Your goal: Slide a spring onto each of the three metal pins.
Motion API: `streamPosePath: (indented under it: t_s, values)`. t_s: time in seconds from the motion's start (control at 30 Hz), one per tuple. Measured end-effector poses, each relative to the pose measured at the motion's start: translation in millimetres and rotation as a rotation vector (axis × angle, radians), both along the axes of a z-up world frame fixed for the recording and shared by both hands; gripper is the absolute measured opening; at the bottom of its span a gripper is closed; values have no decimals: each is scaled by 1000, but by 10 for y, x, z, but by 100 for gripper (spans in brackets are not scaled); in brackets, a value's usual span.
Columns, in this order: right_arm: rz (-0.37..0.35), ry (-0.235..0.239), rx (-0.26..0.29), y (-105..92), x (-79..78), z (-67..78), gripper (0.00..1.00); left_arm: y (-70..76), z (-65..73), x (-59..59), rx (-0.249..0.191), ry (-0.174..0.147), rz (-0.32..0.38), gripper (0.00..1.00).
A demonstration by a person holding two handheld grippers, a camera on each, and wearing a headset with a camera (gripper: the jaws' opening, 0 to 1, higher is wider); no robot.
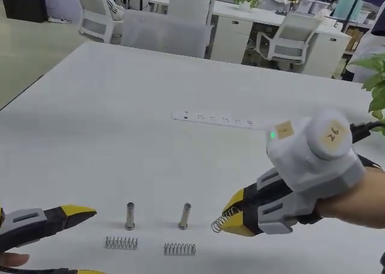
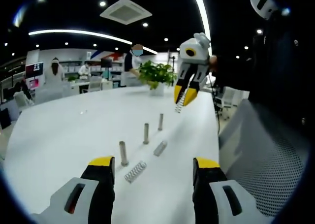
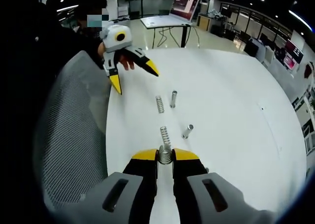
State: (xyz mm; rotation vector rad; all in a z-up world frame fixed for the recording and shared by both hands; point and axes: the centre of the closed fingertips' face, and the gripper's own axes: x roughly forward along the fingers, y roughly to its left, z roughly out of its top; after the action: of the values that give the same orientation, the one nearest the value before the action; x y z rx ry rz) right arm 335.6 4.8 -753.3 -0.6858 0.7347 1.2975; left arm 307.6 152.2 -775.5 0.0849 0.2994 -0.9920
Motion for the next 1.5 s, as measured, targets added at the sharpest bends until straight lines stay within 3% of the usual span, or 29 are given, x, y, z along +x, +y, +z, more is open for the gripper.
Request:
streamPosePath:
  t_s: [0.37, 0.47, 0.93, 1.23, 1.5]
  values:
    - [-27, -21, -68, -226, 194, 73, 8, 23, 13, -14, 0, -10, 35, 59]
    - [-29, -38, -115, -297, 260, 52, 8, 15, 23, -22, -2, -12, 37, 59]
    - [-55, -68, -231, -474, 608, -104, 8, 15, 36, 3, -7, -19, 43, 58]
    - [-54, -26, -265, -458, 676, -281, 8, 18, 45, 6, -15, -20, 46, 58]
    - [-54, -8, -279, -465, 686, -347, 8, 20, 49, 10, -23, -18, 48, 57]
